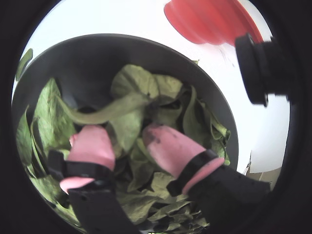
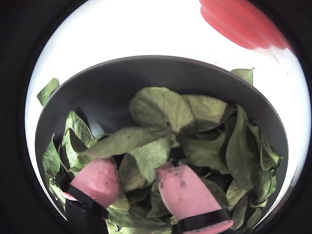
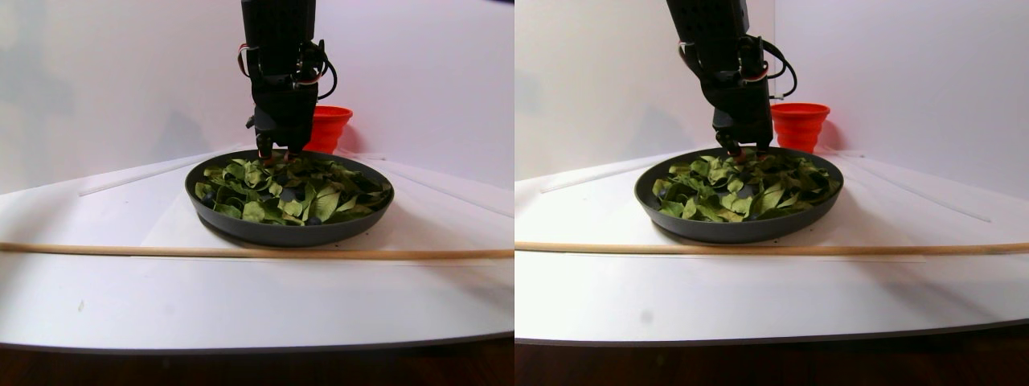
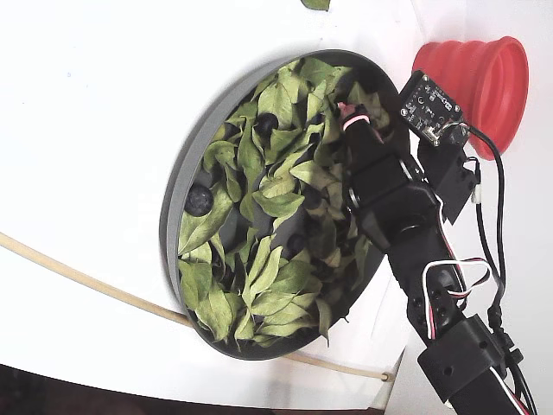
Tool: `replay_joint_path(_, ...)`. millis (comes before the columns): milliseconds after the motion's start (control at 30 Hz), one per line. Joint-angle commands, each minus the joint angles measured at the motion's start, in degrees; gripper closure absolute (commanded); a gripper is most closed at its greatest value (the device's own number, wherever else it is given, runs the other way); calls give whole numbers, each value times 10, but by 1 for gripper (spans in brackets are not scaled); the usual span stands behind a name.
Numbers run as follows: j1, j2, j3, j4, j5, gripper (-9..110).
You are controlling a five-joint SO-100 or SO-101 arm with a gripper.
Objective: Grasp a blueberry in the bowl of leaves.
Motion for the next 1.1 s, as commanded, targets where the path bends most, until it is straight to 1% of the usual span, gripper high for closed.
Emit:
replay_joint_path(0,8,74,-4,1,8,86)
replay_joint_path(467,-6,114,30,1,24,86)
replay_joint_path(1067,-22,88,9,1,49,86)
